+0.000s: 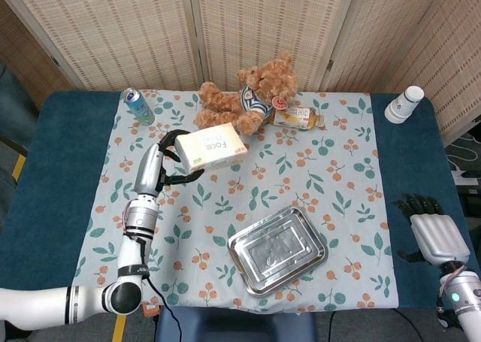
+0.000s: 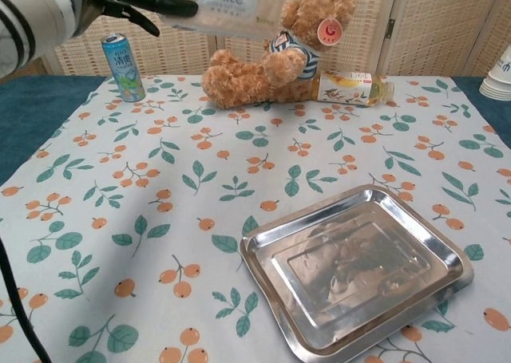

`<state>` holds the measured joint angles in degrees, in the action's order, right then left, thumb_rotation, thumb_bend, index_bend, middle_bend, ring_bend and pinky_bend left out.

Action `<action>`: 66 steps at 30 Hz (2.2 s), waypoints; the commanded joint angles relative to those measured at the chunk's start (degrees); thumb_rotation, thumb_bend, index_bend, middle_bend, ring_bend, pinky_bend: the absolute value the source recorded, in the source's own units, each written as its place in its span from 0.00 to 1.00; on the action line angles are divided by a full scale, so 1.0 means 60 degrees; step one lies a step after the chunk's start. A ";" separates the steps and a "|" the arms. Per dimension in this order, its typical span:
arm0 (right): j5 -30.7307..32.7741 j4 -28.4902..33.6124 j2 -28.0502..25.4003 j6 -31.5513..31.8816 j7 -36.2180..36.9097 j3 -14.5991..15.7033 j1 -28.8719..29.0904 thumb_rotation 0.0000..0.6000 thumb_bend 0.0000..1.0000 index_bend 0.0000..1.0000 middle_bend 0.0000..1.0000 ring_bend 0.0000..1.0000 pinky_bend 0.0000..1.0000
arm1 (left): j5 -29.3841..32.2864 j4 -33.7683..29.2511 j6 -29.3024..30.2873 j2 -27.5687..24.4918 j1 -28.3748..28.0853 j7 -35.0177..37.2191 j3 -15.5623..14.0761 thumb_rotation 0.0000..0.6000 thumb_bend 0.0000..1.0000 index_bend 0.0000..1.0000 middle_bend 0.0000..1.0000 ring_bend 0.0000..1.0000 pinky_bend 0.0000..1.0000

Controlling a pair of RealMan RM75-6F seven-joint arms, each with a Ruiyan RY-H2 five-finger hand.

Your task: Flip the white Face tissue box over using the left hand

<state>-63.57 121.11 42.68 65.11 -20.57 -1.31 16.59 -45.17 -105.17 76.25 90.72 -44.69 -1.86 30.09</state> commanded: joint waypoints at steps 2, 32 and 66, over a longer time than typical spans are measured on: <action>0.0099 -0.0051 0.0068 0.0084 -0.0106 -0.0013 0.0017 1.00 0.12 0.15 0.05 0.00 0.00 | -0.3370 0.2043 -0.0075 0.0803 0.1697 0.3909 -0.1306 1.00 0.12 0.36 0.48 0.29 0.45; 0.0541 -0.0317 0.0542 0.0268 -0.0775 0.0075 0.0145 1.00 0.12 0.15 0.05 0.00 0.00 | -0.5033 0.9335 -0.0152 0.4272 0.2497 0.8083 -0.2650 1.00 0.11 0.26 0.40 0.21 0.38; 0.0647 -0.0370 0.0619 0.0300 -0.0876 0.0143 0.0212 1.00 0.12 0.15 0.04 0.00 0.00 | -0.5412 0.9834 -0.1375 0.4209 0.2818 0.8587 -0.2998 1.00 0.07 0.00 0.00 0.00 0.04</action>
<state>-59.68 118.90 46.39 66.91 -25.82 -0.45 17.86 -77.38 -45.42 68.21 116.64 -27.78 49.88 12.20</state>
